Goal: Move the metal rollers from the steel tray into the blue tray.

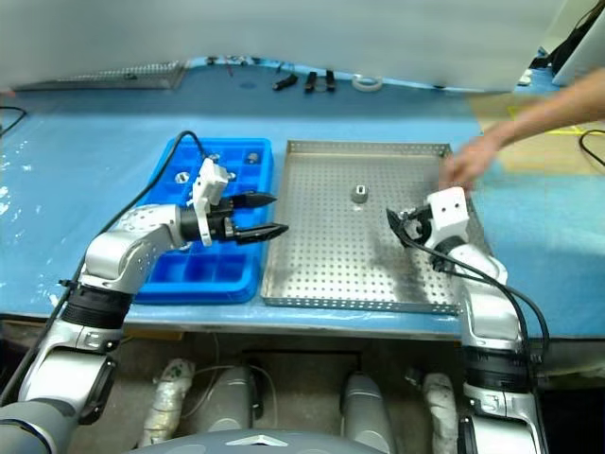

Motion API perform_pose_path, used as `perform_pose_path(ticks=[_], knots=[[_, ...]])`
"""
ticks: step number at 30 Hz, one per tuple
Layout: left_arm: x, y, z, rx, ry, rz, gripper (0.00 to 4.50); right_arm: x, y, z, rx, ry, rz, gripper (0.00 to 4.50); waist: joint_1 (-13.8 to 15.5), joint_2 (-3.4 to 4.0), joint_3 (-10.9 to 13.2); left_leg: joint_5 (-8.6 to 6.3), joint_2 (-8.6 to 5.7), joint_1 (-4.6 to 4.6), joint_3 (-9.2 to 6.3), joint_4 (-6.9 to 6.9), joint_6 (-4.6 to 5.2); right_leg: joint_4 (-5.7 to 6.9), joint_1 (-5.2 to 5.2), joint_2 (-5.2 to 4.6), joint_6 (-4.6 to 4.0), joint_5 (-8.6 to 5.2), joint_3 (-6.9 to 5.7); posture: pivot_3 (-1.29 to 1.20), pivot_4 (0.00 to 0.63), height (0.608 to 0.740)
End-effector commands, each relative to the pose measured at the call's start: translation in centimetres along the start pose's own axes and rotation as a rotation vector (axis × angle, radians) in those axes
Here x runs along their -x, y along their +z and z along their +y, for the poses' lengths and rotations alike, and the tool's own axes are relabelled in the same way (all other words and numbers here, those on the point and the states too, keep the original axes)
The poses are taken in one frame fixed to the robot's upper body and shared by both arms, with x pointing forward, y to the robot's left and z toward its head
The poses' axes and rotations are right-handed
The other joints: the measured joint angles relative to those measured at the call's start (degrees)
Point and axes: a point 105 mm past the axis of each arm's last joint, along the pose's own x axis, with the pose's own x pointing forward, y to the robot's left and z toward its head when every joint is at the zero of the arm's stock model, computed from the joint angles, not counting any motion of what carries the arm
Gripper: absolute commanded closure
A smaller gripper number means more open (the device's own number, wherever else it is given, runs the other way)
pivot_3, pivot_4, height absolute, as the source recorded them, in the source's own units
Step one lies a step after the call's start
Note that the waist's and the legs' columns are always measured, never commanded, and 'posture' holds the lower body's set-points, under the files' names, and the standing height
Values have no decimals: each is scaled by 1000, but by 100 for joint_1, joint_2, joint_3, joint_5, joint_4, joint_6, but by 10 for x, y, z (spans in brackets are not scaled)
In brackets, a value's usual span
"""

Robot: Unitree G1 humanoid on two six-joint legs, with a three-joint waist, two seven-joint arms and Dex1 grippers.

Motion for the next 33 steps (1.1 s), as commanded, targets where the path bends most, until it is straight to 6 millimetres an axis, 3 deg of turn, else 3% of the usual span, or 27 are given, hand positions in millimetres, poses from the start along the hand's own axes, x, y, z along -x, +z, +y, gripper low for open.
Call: perform_pose_path(ticks=[1,10,14,20,24,28,33], knots=[[-1,9,-2,-44,-19,-12,0,4,5,-10,-2,-36,-36,30,3,0,0,0,0,0,0,0,1,0,1,0,0,0,0,-121,150,740],[3,7,-3,-45,-16,0,0,4,0,-13,-5,-51,-28,30,11,0,0,-3,0,0,0,1,6,-1,1,0,-2,1,-1,-111,150,740],[5,7,-2,-45,-14,2,0,2,4,-2,-13,-9,-38,30,12,0,0,-4,0,0,0,1,7,-1,2,0,-2,1,-1,-107,150,740],[17,12,0,-38,-9,2,0,7,51,54,-25,344,-167,30,-1,1,0,-4,4,3,1,0,7,0,1,2,-3,1,-2,-86,150,740],[26,11,-1,-36,-1,20,0,7,70,89,65,604,-178,30,19,1,0,-5,6,13,4,0,9,0,9,2,-5,3,-1,-39,150,740],[33,9,-5,-34,34,21,0,3,70,126,162,864,-140,30,55,1,0,-6,9,28,4,-2,9,-1,28,1,-6,2,-7,36,150,740],[47,3,-18,-15,77,33,0,4,54,152,244,1059,-88,30,186,1,0,-7,14,28,4,-5,11,-5,31,2,-13,-2,-14,134,150,740]])
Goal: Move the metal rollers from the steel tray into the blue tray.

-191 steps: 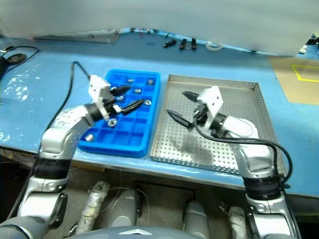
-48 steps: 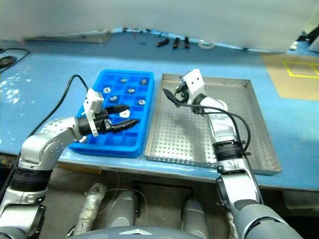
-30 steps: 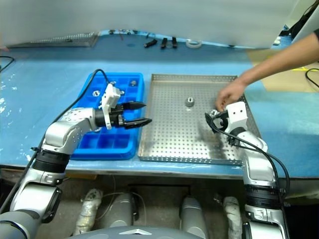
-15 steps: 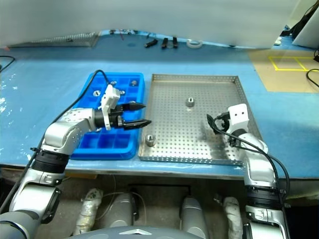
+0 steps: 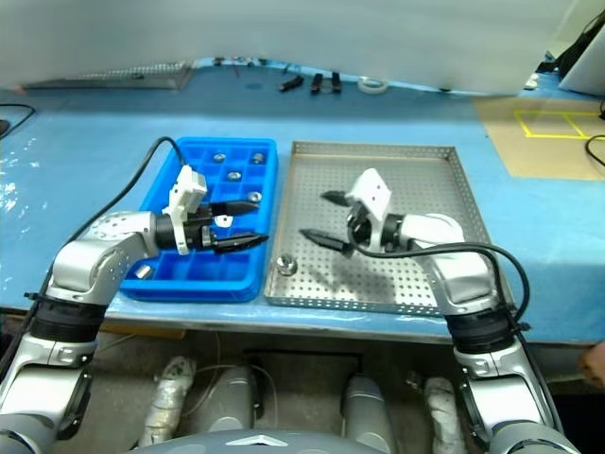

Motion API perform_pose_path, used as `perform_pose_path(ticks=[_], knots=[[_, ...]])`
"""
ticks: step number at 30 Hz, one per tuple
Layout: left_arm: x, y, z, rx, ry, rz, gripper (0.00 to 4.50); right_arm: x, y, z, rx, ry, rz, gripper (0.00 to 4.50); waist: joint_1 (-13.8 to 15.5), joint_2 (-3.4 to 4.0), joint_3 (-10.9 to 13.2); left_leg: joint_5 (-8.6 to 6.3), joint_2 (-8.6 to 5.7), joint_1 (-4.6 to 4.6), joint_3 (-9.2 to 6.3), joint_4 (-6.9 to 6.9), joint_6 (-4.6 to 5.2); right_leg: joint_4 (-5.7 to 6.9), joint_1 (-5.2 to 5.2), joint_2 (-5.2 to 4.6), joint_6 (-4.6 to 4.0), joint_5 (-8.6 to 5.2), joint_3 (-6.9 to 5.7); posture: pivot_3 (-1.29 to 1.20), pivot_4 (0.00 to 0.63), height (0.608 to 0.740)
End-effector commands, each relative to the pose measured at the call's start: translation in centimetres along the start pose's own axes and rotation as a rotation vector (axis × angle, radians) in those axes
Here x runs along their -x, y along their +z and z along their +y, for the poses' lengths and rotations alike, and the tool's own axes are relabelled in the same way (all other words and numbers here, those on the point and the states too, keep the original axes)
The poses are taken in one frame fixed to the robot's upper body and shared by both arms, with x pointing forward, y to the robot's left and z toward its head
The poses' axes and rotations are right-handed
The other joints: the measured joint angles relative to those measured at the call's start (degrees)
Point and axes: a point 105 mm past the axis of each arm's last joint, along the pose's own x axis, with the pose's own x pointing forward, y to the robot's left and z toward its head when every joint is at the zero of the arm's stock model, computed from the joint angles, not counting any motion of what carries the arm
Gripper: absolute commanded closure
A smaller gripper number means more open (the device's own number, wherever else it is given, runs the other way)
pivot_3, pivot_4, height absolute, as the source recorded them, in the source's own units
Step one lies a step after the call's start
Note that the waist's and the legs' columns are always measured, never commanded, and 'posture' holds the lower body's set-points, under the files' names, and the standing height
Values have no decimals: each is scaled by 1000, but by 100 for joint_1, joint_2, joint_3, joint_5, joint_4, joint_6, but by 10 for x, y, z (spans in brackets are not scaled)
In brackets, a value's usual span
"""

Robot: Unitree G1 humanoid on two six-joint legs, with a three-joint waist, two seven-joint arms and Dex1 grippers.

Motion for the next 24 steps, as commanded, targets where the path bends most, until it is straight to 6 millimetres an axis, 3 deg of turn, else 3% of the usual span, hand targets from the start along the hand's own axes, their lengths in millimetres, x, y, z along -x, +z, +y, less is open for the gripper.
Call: perform_pose_path(ticks=[1,6,11,13,24], knots=[[16,10,-9,-29,38,-22,0,-9,-2,11,63,127,23,30,33,0,0,-1,2,-2,0,-1,1,-2,0,0,-1,-1,-3,144,150,740],[36,4,-25,-44,70,6,0,-16,-20,14,92,185,68,30,121,-1,1,-1,9,-7,-1,-1,2,-4,-1,1,-4,-3,-11,215,150,740],[47,-1,-31,-35,95,29,0,-29,-24,18,69,189,36,30,224,-1,1,-1,22,-4,-1,-3,1,-2,-2,7,-7,-4,-12,246,150,740],[48,0,-31,-33,104,26,0,-32,-21,22,74,196,15,30,239,-1,1,-1,26,-4,-1,-4,0,-1,-3,11,-9,-4,-12,246,150,740],[39,1,-30,-45,91,16,0,-45,-33,-3,-46,25,96,30,326,-1,0,0,27,-1,-1,-4,-3,3,-4,14,-10,-3,-10,240,150,740]])
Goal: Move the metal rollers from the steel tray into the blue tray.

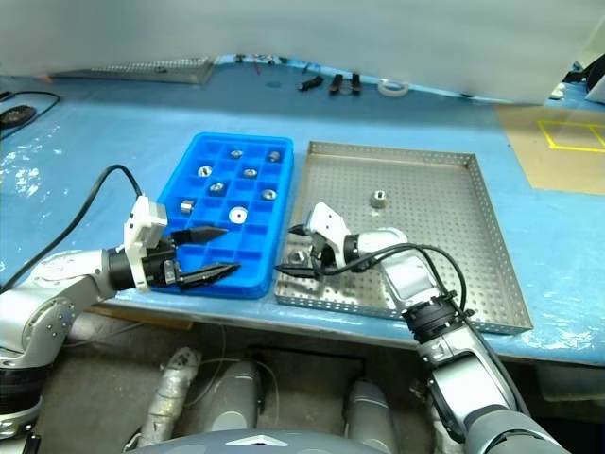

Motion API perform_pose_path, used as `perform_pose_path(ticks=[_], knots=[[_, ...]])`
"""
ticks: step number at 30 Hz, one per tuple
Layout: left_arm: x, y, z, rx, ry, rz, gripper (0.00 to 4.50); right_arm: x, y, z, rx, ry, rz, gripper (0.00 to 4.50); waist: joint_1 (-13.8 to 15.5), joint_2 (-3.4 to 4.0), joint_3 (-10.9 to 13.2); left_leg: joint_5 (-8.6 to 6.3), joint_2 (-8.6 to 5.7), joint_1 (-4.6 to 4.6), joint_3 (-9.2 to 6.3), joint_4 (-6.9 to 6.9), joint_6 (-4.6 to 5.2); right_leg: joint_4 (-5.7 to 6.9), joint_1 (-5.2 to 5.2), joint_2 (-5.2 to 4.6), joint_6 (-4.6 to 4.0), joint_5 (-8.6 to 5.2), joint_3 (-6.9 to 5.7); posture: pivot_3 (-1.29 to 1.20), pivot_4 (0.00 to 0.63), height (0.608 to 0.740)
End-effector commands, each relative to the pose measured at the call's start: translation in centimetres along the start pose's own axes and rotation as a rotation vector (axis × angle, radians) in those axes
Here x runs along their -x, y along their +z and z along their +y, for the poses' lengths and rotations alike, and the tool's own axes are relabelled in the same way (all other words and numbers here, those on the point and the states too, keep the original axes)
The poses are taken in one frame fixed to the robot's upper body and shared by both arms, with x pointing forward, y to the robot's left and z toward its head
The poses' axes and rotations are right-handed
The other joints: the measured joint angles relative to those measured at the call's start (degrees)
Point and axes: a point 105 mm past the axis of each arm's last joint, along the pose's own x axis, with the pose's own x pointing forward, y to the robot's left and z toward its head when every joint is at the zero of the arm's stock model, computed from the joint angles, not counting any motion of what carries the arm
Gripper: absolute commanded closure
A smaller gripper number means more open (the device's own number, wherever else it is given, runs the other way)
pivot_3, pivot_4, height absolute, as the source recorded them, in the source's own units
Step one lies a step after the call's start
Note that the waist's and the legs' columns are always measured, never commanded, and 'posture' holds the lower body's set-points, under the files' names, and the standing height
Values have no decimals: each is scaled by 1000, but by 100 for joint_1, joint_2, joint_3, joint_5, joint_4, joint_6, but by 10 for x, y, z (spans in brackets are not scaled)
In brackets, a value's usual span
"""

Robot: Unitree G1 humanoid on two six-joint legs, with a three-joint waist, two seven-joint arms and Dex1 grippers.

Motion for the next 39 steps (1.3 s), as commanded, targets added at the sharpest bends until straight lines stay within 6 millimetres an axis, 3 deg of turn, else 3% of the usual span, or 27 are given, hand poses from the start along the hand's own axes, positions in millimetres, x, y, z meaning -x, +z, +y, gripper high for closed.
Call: perform_pose_path(ticks=[1,11,23,33,37,39], knots=[[-3,9,-1,-39,-16,-20,0,6,5,-5,-40,-19,8,30,1,0,0,0,1,1,0,0,0,0,0,0,0,0,0,234,150,740],[-6,7,-1,-40,-22,-15,0,26,4,17,-62,91,63,30,15,0,0,2,3,-1,0,-4,-3,-5,-1,5,0,0,1,227,150,740],[-6,5,1,-45,-22,-16,0,18,-8,5,-36,-13,155,30,7,0,0,4,4,4,0,-5,-8,-2,-2,7,0,0,4,221,150,740],[-8,4,1,-51,-21,-13,0,16,-13,8,-26,2,188,30,5,0,0,5,5,4,0,-5,-9,-1,-2,9,0,0,4,218,150,740],[-8,3,2,-48,-22,-12,0,16,-13,7,-27,-5,189,904,5,0,0,5,5,4,0,-5,-9,-1,-2,9,0,0,4,214,150,740],[-8,3,2,-47,-23,-12,0,16,-13,7,-32,-8,188,1619,5,0,0,5,5,4,0,-5,-9,-1,-2,9,0,0,4,214,150,740]])
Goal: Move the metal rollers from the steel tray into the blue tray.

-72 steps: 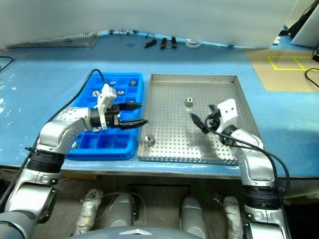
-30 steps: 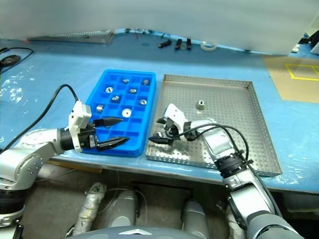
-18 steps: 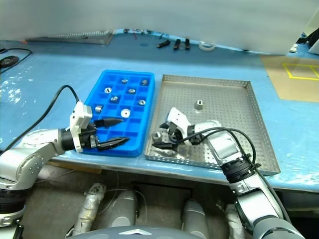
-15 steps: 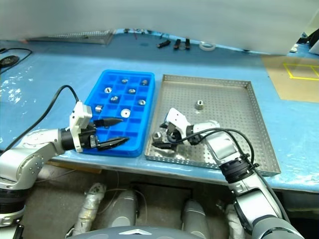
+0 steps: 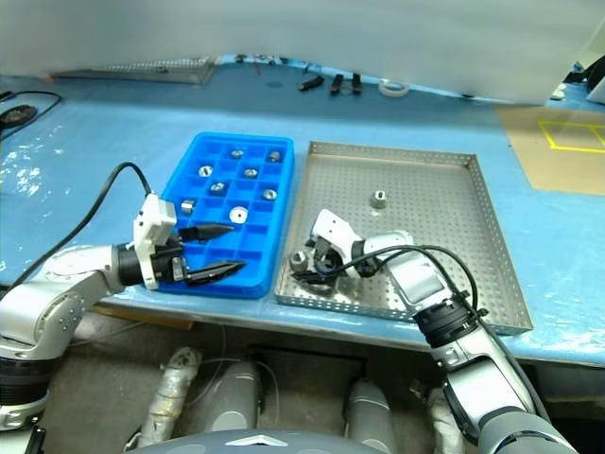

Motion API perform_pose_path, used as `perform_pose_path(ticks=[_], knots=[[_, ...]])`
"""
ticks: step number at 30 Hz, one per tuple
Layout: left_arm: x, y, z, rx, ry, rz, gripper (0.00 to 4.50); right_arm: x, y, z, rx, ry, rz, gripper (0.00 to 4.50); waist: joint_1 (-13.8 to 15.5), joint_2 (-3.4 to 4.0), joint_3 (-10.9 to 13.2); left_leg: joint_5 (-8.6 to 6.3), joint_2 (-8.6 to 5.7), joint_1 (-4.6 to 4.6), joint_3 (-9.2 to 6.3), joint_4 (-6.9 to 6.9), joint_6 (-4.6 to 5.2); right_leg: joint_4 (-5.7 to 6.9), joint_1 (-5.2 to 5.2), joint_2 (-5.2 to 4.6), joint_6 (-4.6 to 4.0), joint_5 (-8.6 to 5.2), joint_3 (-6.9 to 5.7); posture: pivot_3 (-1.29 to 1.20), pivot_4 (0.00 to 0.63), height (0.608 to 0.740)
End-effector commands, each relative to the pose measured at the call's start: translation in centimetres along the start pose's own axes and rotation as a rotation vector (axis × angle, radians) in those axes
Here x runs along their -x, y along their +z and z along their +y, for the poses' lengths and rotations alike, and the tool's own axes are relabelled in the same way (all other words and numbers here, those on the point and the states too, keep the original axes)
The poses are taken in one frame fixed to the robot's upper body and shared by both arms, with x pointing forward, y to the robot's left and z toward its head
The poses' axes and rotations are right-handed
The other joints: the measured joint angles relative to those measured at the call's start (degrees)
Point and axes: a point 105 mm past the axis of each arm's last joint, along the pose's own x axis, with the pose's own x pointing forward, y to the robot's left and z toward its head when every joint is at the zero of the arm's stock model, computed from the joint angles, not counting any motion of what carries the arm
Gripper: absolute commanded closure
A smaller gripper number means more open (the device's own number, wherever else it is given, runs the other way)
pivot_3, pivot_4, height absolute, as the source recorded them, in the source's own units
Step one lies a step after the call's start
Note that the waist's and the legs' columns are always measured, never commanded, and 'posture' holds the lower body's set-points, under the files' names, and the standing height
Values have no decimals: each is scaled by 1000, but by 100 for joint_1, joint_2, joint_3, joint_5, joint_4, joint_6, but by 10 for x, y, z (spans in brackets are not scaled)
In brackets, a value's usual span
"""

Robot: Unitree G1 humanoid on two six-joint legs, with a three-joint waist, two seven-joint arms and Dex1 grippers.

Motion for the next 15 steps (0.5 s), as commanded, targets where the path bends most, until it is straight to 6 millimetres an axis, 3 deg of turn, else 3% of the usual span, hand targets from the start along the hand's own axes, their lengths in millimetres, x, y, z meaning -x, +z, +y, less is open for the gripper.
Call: perform_pose_path(ticks=[1,4,12,15], knots=[[-1,7,0,-33,-5,-22,0,1,10,-2,29,-7,-14,1985,0,0,0,0,0,0,0,0,0,0,0,0,0,0,0,214,150,740],[-1,7,1,-30,-5,-24,0,2,10,-3,28,-10,-14,2902,0,0,0,0,0,0,0,0,0,0,0,0,0,0,0,213,150,740],[1,5,2,-24,0,-27,0,3,12,-4,27,-9,-22,2894,-1,0,0,0,0,0,0,0,0,0,0,0,0,0,0,210,150,740],[3,6,1,-25,2,-36,0,11,22,-11,44,-33,-43,2894,0,0,0,0,0,0,0,0,0,0,0,0,0,0,0,213,150,740]])
